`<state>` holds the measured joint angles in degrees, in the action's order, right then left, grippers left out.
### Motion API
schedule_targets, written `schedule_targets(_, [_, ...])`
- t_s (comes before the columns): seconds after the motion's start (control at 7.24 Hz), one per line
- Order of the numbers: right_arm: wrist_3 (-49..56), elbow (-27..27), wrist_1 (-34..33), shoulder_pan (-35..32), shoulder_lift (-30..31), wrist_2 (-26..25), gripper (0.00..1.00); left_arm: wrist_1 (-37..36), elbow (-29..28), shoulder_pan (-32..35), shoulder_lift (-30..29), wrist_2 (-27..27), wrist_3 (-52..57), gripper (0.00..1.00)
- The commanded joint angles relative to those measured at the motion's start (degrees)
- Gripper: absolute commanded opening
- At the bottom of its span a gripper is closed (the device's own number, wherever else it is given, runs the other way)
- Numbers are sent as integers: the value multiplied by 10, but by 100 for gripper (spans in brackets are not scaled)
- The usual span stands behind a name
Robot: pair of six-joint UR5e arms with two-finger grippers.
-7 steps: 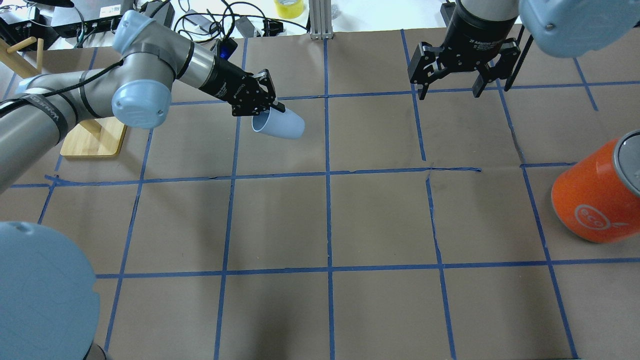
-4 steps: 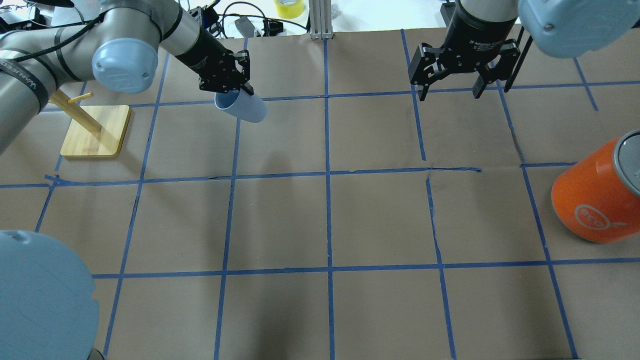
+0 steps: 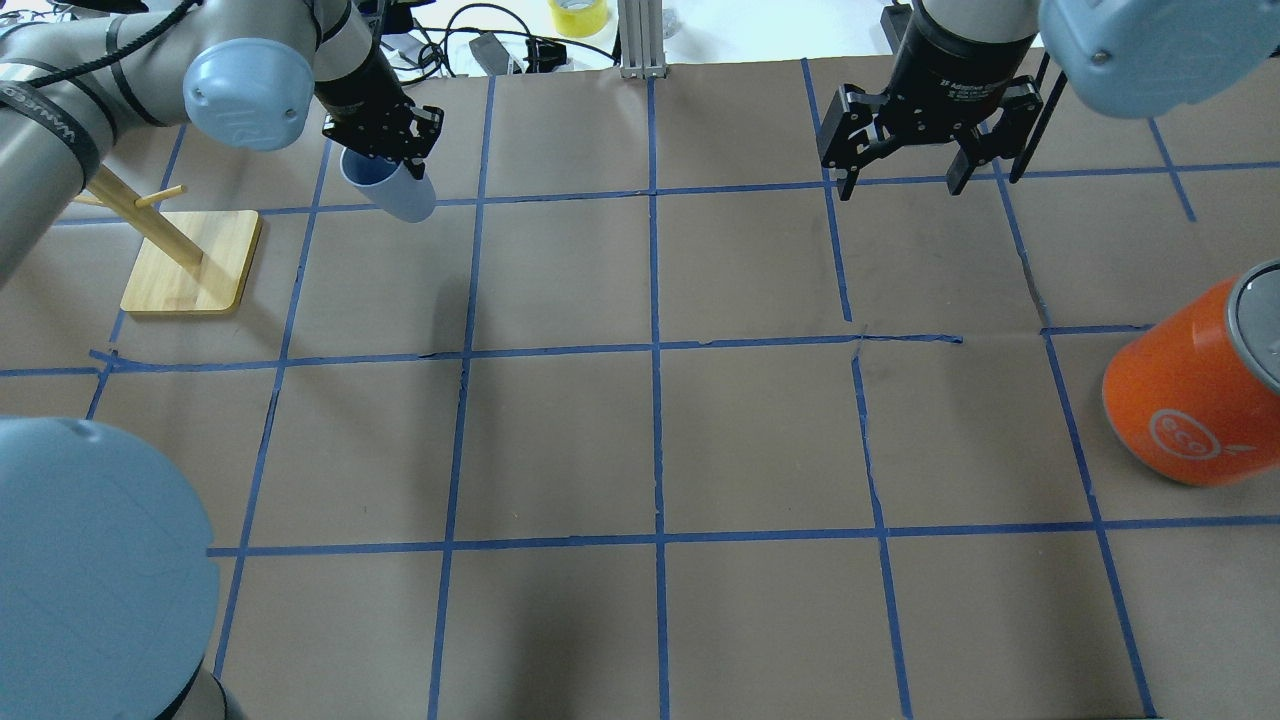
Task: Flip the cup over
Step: 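Lift and rotate the cup upright with the left gripper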
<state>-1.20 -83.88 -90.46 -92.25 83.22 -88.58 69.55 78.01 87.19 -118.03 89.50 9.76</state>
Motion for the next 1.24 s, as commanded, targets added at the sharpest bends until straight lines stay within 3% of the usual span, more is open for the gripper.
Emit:
schedule_targets(0.0, [1, -1, 1, -1, 1, 1, 100, -3, 0, -1, -22, 69, 83, 0])
schedule_targets(0.83, [10, -13, -9, -1, 3, -4, 100, -49, 34, -2, -55, 77, 105, 0])
schedule_targets(0.97, [11, -13, -9, -2, 3, -6, 100, -52, 36, -3, -55, 78, 105, 24])
schedule_targets(1.11, [11, -13, -9, -2, 3, -6, 100, -52, 33, -3, -54, 78, 98, 99])
